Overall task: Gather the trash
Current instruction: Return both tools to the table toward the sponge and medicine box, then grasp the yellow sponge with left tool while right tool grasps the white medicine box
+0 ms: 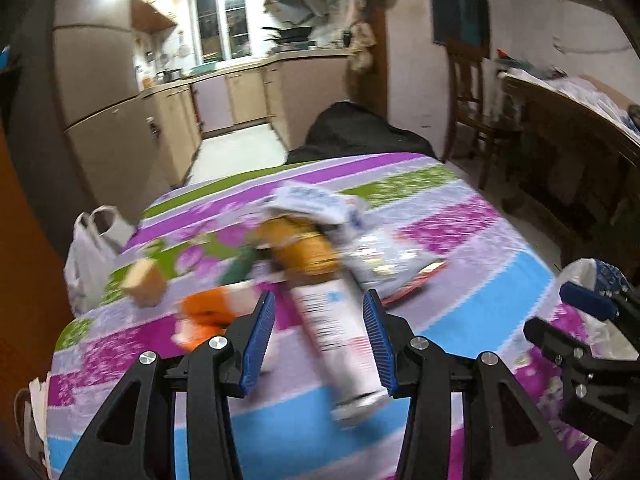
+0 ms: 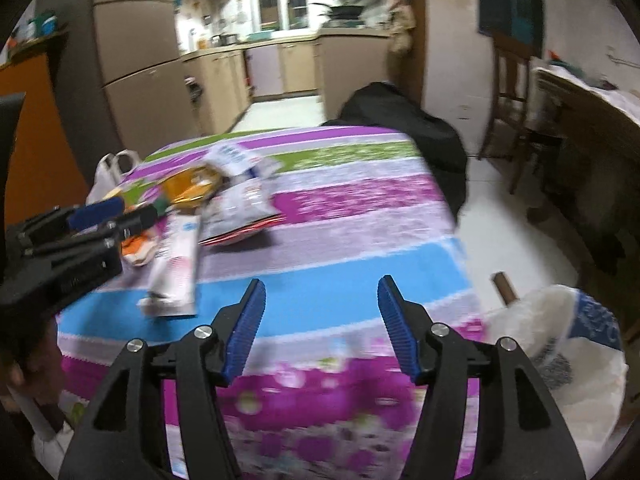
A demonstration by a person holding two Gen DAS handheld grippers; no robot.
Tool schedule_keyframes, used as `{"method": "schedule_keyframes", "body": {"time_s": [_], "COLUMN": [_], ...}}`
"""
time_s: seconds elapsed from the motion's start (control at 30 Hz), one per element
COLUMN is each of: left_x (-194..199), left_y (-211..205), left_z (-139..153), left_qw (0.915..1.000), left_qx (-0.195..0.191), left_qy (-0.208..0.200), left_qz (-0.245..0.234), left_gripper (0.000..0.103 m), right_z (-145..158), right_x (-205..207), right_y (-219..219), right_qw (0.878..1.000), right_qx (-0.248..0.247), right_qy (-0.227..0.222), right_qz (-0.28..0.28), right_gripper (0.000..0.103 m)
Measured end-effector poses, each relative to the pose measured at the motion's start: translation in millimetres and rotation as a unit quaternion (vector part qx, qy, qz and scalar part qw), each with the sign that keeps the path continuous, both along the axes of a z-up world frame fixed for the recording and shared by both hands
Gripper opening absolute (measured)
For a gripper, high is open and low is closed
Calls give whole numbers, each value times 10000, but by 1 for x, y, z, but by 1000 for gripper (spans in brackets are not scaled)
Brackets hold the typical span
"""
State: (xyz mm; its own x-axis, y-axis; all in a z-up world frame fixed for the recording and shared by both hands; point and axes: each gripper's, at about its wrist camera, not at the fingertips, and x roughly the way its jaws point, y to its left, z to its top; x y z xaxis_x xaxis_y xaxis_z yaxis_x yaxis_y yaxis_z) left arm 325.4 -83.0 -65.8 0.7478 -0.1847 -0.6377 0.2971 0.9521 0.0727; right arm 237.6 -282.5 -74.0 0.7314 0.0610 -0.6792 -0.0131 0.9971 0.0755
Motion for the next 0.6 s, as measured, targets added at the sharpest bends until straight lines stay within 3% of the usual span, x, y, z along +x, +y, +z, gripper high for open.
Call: {"method": "schedule_keyframes", "body": {"time_s": [0.27,0.37,0.6], "left_x": [31,55,108], "left_y": [117,155,179], "left_z": [4,1,-34], "left_qw": [9949,9937,9946], "left_qx": [-286,-485,60], "left_qy": [-55,156,452], "left_qz": [970,994,938], "left_gripper": [52,58,58], "right_z": [-3,-4,-10], "right_x": [16,23,41], "right_y": [62,74,89], "right_qw": [9966,9950,9925], "right_qx": [322,453,465], "right_qy": [62,120,220], "right_qz": [758,883,1109], "right_gripper": [72,78,79]}}
